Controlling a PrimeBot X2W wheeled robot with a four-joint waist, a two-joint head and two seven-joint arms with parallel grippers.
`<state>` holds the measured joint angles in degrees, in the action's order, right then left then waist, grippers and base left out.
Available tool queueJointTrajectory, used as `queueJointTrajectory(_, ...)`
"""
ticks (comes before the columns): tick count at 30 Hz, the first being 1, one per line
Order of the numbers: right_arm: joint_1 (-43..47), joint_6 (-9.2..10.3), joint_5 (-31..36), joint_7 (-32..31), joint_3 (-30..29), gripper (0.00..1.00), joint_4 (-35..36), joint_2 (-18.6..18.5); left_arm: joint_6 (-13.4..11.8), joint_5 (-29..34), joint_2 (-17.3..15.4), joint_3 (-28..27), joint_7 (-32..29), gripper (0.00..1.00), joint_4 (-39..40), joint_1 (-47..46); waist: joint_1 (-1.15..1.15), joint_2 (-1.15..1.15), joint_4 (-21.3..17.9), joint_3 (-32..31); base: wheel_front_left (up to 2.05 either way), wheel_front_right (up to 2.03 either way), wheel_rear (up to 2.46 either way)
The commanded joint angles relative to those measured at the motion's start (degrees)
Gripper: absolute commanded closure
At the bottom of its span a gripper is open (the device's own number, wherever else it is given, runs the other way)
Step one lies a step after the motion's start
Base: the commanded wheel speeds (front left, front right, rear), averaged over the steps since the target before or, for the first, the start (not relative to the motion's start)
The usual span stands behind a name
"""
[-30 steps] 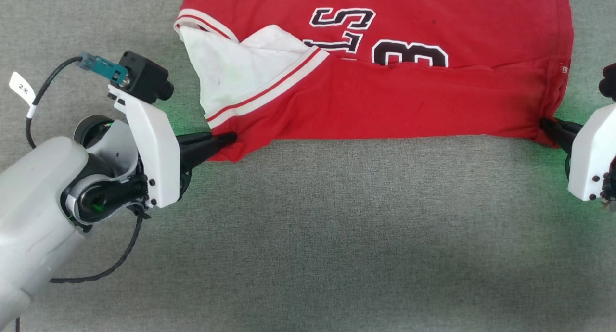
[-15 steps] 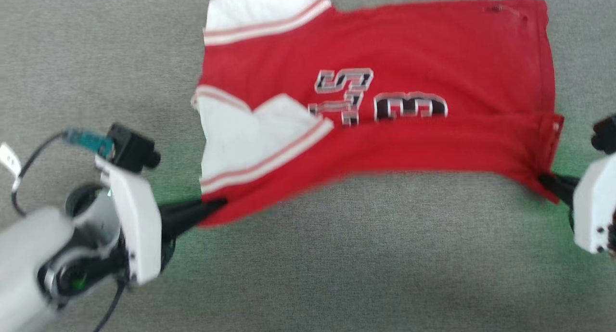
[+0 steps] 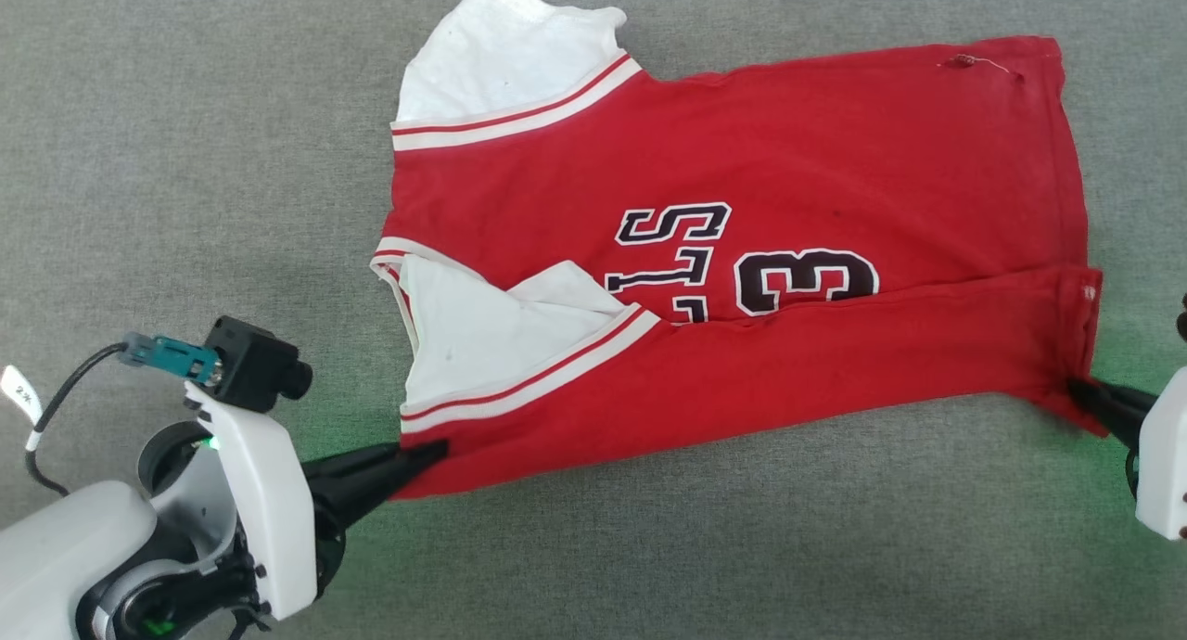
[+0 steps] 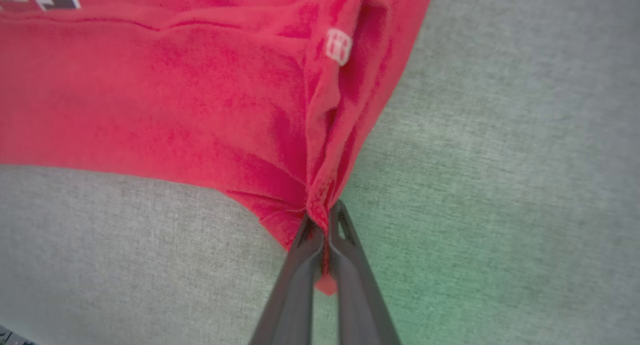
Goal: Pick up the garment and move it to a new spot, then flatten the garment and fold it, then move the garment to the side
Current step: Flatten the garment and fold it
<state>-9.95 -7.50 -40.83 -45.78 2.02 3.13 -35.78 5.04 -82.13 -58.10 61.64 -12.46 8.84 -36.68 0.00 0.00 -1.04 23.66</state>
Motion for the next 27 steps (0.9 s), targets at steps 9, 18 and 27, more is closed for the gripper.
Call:
queueJointTrajectory(9, -0.8, 0.02, 8.3, 15.2, -4.2, 0.0, 1.2, 6.1, -0.6, 2.7, -0.3, -4.3, 9.7, 0.0, -2.7, 0.4, 0.0, 0.0, -1.6, -0.9, 0.0, 0.0, 0.0)
queueJointTrajectory(18, -1.4, 0.02, 14.8, 34.6, -4.0, 0.0, 1.6, 14.1, -5.3, 2.7, 0.6, -10.9, 21.0, 0.0, -12.1, -1.6, 0.0, 0.0, -6.0, -2.2, 0.0, 0.0, 0.0)
queueJointTrajectory(27, -3.8, 0.02, 19.0, 45.3, -2.1, 0.0, 2.5, 23.2, -5.0, 1.6, 3.7, -15.0, 17.6, 0.0, -29.8, -12.9, 0.0, 0.0, -15.1, -1.8, 0.0, 0.0, 0.0)
